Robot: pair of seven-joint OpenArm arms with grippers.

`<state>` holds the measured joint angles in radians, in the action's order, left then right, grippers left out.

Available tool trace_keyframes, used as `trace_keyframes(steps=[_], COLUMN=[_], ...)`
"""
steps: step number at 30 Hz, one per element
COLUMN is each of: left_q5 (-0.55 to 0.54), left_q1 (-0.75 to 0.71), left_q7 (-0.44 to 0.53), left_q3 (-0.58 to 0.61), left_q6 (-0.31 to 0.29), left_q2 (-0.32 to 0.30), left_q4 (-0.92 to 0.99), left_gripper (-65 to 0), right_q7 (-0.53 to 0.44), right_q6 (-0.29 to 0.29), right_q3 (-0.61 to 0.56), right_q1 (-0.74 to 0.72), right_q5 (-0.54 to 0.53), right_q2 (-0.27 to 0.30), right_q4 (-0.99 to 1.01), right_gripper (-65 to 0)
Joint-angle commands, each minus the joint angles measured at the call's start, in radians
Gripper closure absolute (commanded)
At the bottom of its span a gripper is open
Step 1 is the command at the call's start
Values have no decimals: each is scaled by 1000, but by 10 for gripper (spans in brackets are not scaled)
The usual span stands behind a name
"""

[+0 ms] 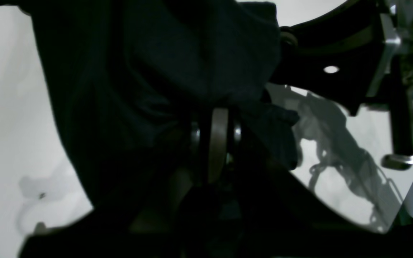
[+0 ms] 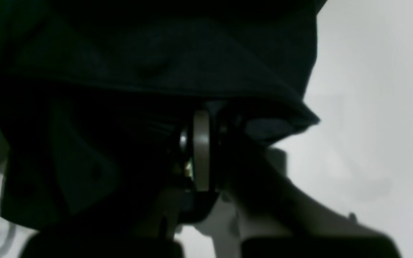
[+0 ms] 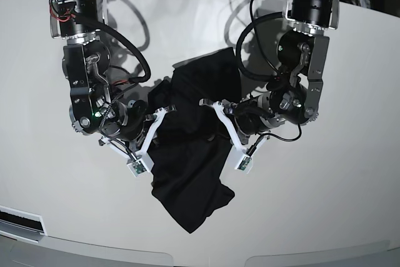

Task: Layout the t-shirt on the table in an organized manner, then fold the t-shirt properly
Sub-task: 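Grasp the shirt with both grippers and stretch it apart, then release with the left gripper and drag the shirt with the right gripper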

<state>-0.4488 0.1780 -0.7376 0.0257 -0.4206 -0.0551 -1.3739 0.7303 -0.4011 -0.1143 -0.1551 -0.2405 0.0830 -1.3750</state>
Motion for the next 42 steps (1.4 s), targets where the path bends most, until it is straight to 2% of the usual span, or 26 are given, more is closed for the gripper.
trace_keyframes(steps=[1,7,11,16,20,24,27,29,33,35,37,39,41,42], left_q5=[-21,-24,-24,-24,-24,-24,-24,-24,-34,-71,-159,-261,-370,-418], left_q1=[31,89,103,98,94,94,93,93,82,76,74,71,69,68], left_q7=[26,24,22,14,2,-1,-6,-20,-31,-49,-80,-114,-157,-172], left_q3=[-2,-11,-58,-148,-201,-232,-243,-243,-243,-243,-243,-243,-243,-243], left_q6=[-6,-6,-6,-6,-5,-3,58,90,91,36,-66,-167,-264,-278], left_q2=[-5,-61,-76,-96,-153,-244,-302,-334,-365,-369,-369,-369,-369,-369], left_q4=[-18,-18,-18,-18,-18,-18,-18,-18,-18,-18,-18,-18,-18,-18], left_gripper=[0,0,0,0,0,0,0,0,0,0,0,0,0,0], right_q7=[-7,-1,3,49,80,108,132,154,188,166,135,135,147,158], right_q6=[27,160,253,349,402,428,460,464,440,346,265,274,336,362], right_q3=[4,5,5,10,11,11,11,11,11,11,11,11,11,11], right_q1=[-19,19,75,113,123,122,122,122,123,122,122,122,122,122], right_q5=[24,116,164,275,355,416,462,482,480,459,406,394,400,403], right_q2=[16,104,166,181,181,181,181,181,181,182,187,186,186,186], right_q4=[-32,-130,-231,-311,-315,-315,-315,-315,-315,-315,-315,-319,-319,-319], right_gripper=[0,0,0,0,0,0,0,0,0,0,0,0,0,0])
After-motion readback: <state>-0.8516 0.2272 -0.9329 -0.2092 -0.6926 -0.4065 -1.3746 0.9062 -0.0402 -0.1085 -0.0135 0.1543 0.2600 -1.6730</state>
